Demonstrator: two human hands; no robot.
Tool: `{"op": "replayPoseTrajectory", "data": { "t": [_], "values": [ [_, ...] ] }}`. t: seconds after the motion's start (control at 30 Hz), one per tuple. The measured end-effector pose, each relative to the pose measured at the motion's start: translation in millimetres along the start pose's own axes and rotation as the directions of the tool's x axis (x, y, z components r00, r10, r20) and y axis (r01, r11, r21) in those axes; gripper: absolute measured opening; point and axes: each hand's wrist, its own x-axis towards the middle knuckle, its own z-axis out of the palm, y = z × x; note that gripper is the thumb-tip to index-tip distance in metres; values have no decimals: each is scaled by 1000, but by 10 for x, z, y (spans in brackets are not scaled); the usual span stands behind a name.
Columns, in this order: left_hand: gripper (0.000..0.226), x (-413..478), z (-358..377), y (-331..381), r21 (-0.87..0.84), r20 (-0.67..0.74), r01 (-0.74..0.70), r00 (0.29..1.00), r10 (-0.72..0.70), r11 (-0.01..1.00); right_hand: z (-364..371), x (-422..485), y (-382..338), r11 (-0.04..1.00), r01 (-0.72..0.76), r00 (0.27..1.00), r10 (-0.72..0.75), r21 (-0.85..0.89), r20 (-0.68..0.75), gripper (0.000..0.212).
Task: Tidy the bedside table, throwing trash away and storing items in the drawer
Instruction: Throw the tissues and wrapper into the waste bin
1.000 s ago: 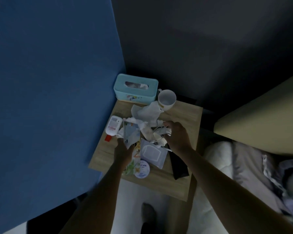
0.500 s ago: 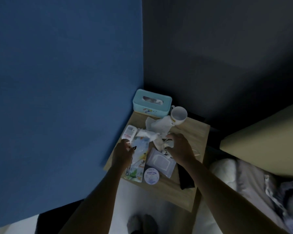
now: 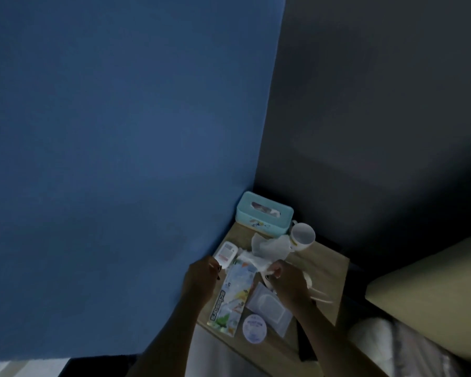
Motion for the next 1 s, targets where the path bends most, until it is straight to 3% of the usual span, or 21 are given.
{"op": "replayPoseTrajectory", "data": {
  "t": [0.3, 0.57, 0.7, 0.8, 1.0],
  "values": [
    [11, 135, 435, -54, -70, -99, -46, 994, 39, 996, 149, 370, 271, 988, 148, 989, -147, 42, -30, 10],
    [8, -84, 1028, -180, -107, -290, -76, 956, 42, 991, 371, 371, 760, 942, 336, 939, -335, -8, -81, 5],
    [20, -461, 1522, -247, -81, -422, -52, 907, 13, 995, 550, 279, 1131, 896, 441, 897, -436, 56, -77, 6],
    [20, -802, 1825, -226, -79, -450, -2, 892, -34, 997, 621, 135, 1452, 892, 438, 899, -437, 115, -32, 8],
    [48, -1022, 1641, -35, -26, -442, 14, 897, -24, 1000, 361, 143, 1497, 894, 436, 900, -436, 106, -24, 19]
  ]
}}
